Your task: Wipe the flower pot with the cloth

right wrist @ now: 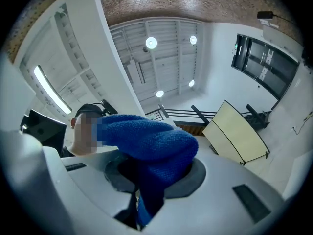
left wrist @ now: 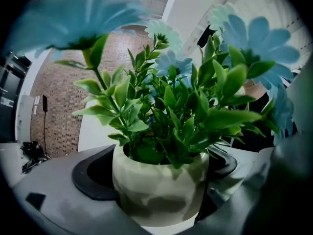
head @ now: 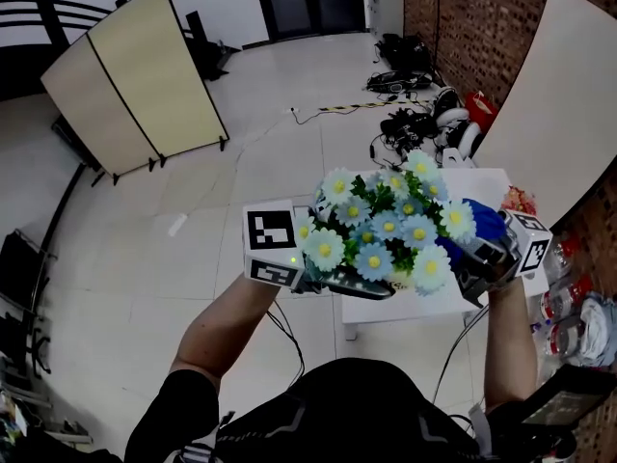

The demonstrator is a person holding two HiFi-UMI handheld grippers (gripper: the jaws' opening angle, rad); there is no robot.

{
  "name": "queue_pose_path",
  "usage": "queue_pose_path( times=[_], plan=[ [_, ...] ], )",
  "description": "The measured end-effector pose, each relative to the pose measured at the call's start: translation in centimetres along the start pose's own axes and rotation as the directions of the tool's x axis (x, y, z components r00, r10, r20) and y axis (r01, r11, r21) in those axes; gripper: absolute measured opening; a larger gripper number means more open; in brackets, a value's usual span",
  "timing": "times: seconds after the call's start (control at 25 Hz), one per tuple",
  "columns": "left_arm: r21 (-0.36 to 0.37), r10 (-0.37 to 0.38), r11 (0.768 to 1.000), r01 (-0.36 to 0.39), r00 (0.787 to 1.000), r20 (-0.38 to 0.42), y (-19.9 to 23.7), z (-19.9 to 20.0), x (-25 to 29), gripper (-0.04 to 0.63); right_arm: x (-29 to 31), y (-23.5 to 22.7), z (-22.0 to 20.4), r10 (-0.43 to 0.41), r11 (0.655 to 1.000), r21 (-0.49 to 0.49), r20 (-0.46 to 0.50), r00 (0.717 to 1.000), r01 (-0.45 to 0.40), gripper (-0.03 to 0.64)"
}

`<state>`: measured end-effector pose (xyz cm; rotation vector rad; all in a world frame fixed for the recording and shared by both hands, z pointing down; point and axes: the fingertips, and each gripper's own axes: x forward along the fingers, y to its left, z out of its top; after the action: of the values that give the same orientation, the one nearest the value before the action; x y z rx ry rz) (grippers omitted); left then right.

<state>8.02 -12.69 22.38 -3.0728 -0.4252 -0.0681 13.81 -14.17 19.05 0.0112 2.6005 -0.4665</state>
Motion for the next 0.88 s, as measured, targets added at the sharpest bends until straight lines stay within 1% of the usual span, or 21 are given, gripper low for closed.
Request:
queue_pose_path(
  times=[0.08,0.16,0.24,0.32,0.4,0.52,0.6,0.76,0.88],
  plan=[
    [0.001,-0.020,1.000,0.020,1.000,0.008,-0.1,-0.1,0.2,0.534,-0.6,1.2,-0.4,0.017,1.000,-0.023,0.001,1.000,-0.017,0.088],
    [0.011,-0.049,0.999,0.049,0.999,0.019,-0.3,-0.1,0.4,0.534,-1.4,1.4,0.2,0.020,0.999,-0.043,0.023,1.000,-0.019,0.089],
    [0.019,-0.064,0.998,0.064,0.998,0.017,-0.4,-0.1,0.6,0.534,-2.0,0.2,1.5,-0.009,0.999,-0.044,0.058,0.998,0.011,0.088],
    [0.018,-0.077,0.997,0.077,0.997,0.010,-0.5,0.1,0.6,0.534,-2.0,-1.7,2.4,-0.049,0.998,-0.031,0.072,0.996,0.052,0.088],
    [0.022,-0.084,0.996,0.084,0.996,0.011,-0.8,0.3,0.5,0.534,-1.4,-3.4,2.4,-0.075,0.997,-0.013,0.054,0.996,0.075,0.088],
    [0.023,-0.069,0.997,0.069,0.998,0.008,-0.8,0.5,0.4,0.534,-0.1,-5.1,1.4,-0.081,0.997,0.011,-0.007,0.997,0.081,0.088],
    [0.019,-0.059,0.998,0.059,0.998,0.001,-0.8,0.5,0.4,0.534,0.8,-5.4,0.8,-0.068,0.997,0.030,-0.030,0.997,0.069,0.088],
    [0.019,-0.020,1.000,0.020,1.000,-0.022,-0.4,0.3,0.2,0.534,1.4,-4.7,0.8,0.009,0.997,0.072,-0.022,1.000,-0.008,0.089],
    [0.001,0.010,1.000,-0.010,1.000,-0.026,0.2,-0.3,0.1,0.534,0.7,-3.4,0.5,0.039,0.996,0.076,-0.020,0.999,-0.038,0.088]
  ],
)
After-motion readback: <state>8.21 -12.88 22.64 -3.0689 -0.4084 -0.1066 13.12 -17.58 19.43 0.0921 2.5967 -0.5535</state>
